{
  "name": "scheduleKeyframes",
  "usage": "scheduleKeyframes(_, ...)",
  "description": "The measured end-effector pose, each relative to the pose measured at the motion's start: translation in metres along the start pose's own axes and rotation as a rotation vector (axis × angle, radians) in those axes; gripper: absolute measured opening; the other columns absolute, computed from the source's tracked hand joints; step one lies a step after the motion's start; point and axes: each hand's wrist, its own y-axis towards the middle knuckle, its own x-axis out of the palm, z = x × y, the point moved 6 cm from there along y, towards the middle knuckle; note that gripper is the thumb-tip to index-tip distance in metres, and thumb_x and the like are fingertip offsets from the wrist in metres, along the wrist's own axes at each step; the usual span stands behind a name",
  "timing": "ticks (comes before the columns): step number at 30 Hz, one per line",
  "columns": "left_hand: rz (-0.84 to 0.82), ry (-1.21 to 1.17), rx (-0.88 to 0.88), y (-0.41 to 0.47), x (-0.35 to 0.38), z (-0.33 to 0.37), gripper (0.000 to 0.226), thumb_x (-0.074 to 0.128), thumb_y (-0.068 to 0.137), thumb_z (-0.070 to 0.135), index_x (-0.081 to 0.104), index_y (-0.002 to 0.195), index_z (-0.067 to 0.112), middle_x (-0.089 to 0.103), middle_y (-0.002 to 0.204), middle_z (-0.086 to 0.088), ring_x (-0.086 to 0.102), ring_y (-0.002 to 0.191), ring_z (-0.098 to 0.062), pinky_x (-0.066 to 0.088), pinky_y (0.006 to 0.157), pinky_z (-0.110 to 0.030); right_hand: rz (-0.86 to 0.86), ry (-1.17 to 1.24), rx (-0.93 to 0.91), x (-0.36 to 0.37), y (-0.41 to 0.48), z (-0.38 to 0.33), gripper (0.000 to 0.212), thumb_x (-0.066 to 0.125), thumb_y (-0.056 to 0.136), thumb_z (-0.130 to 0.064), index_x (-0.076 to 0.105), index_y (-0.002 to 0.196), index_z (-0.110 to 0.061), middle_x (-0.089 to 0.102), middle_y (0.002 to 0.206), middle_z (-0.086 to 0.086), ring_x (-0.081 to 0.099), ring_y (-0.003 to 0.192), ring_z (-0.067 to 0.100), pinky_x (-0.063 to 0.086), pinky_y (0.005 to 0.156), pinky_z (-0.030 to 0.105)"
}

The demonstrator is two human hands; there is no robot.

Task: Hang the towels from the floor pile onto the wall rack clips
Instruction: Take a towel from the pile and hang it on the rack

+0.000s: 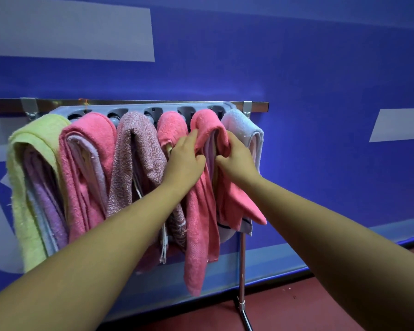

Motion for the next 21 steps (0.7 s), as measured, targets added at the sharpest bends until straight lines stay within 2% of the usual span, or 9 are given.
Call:
scheduleKeyframes(2,-0.072,-0.027,-0.089,-0.005,0.006,-0.001,0.071,0.056,0.087,0.011,0.024,0.150,0.013,0.056,0.130,-0.023,0.055,0.117,-0.037,0.042,0.095,-0.038,-0.011,0.024,0.024,0.002,-0.001,0.004,0.060,0.053,0.077,0.003,0.054,0.132,-0.021,0.063,0.111,-0.011,0.057,0.102,0.007,0.042,0.083,0.012)
scheduleKeyframes(4,-0.095,-0.084,-0.147,-0.009,0.009,-0.005,0.066,0.060,0.086,0.014,0.025,0.142,0.011,0.062,0.114,-0.024,0.060,0.106,-0.039,0.044,0.085,-0.037,-0.013,0.008,0.078,0.003,-0.002,0.011,0.049,0.052,0.078,0.002,0.057,0.122,-0.019,0.064,0.104,-0.007,0.058,0.096,0.012,0.042,0.079,0.023)
scheduleKeyframes(6,-0.124,-0.069,-0.126,-0.009,0.012,-0.010,0.062,0.065,0.084,0.018,0.032,0.135,0.008,0.062,0.112,-0.020,0.060,0.103,-0.036,0.045,0.083,-0.035,-0.019,-0.032,0.098,0.003,-0.005,0.015,0.041,0.051,0.079,0.001,0.057,0.115,-0.018,0.063,0.098,-0.005,0.058,0.090,0.015,0.040,0.076,0.025)
scheduleKeyframes(10,-0.135,0.022,0.004,-0.011,0.020,-0.017,0.059,0.071,0.077,0.014,0.048,0.131,0.003,0.044,0.126,-0.014,0.049,0.118,-0.031,0.037,0.106,-0.031,-0.019,-0.121,0.024,0.006,-0.014,0.014,0.052,0.048,0.081,-0.001,0.054,0.129,-0.019,0.061,0.103,-0.009,0.055,0.091,0.013,0.037,0.076,0.022)
scheduleKeyframes(14,-0.016,0.133,0.041,-0.022,0.022,-0.026,0.051,0.066,0.076,0.010,0.056,0.124,0.001,0.038,0.121,-0.014,0.046,0.116,-0.031,0.033,0.110,-0.033,0.046,-0.160,0.020,0.001,-0.018,0.020,0.043,0.046,0.083,-0.004,0.057,0.123,-0.018,0.066,0.102,-0.004,0.059,0.092,0.020,0.041,0.075,0.027)
scheduleKeyframes(16,0.005,0.102,0.030,-0.022,0.024,-0.024,0.055,0.061,0.076,0.005,0.053,0.130,-0.001,0.044,0.124,-0.018,0.047,0.118,-0.035,0.032,0.110,-0.034,0.053,-0.123,0.032,0.001,-0.020,0.022,0.047,0.046,0.084,-0.004,0.057,0.127,-0.019,0.069,0.107,0.000,0.060,0.094,0.020,0.044,0.080,0.029)
scheduleKeyframes(18,-0.052,0.012,-0.046,-0.020,0.030,-0.023,0.064,0.054,0.078,0.000,0.041,0.141,0.001,0.049,0.132,-0.022,0.049,0.123,-0.038,0.036,0.108,-0.037,0.043,-0.092,0.037,0.004,-0.022,0.023,0.051,0.046,0.083,-0.003,0.055,0.132,-0.019,0.068,0.114,0.000,0.060,0.099,0.019,0.045,0.084,0.029)
scheduleKeyframes(21,-0.178,-0.058,-0.203,-0.025,0.041,-0.034,0.064,0.051,0.083,0.002,0.032,0.144,0.011,0.060,0.121,-0.027,0.059,0.111,-0.042,0.048,0.093,-0.040,0.019,-0.082,0.060,0.010,-0.026,0.026,0.052,0.049,0.083,-0.004,0.053,0.133,-0.017,0.067,0.115,0.001,0.060,0.099,0.018,0.045,0.085,0.029)
